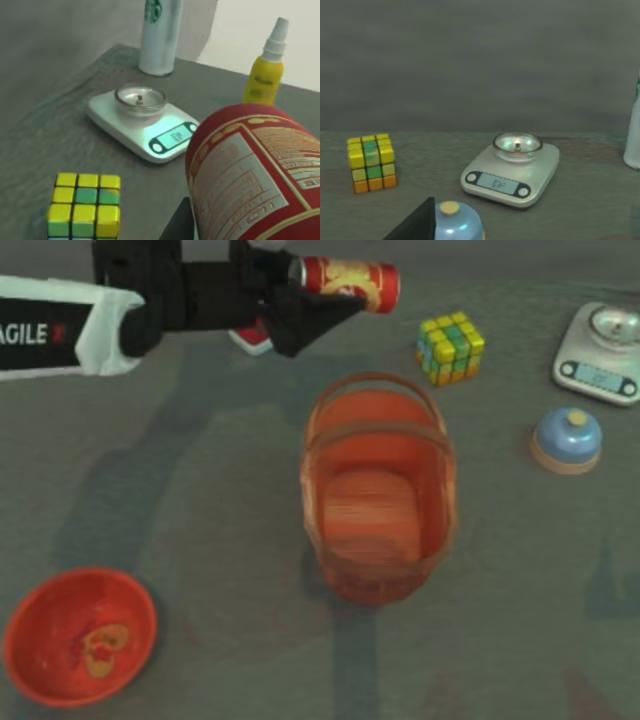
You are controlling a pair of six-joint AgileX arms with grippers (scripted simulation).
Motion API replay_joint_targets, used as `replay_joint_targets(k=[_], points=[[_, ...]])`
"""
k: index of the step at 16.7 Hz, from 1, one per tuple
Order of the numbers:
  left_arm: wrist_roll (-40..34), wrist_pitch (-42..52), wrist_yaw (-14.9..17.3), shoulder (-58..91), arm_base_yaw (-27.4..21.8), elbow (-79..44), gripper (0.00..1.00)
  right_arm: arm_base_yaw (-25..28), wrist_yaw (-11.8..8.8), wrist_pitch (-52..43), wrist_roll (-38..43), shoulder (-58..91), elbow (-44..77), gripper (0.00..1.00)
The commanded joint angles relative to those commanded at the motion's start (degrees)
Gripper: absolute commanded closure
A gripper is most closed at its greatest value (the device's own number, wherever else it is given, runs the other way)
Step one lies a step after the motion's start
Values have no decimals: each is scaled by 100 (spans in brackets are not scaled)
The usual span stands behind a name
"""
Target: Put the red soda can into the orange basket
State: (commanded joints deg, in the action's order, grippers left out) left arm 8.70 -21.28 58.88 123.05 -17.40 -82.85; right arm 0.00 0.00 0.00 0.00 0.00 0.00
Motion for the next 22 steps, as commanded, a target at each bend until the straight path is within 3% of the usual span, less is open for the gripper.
replay_joint_targets(k=[4, 7, 14, 22], points=[[-464, -1397, 1021, -387, -94, 546, 100, 0, 0, 0, 0, 0, 0, 0], [-606, -1809, 1364, -538, -124, 718, 100, 0, 0, 0, 0, 0, 0, 0], [-599, -1910, 1381, -434, -92, 728, 100, 0, 0, 0, 0, 0, 0, 0], [-635, -3650, 1393, 755, 17, 1215, 100, 0, 0, 0, 0, 0, 0, 0]])
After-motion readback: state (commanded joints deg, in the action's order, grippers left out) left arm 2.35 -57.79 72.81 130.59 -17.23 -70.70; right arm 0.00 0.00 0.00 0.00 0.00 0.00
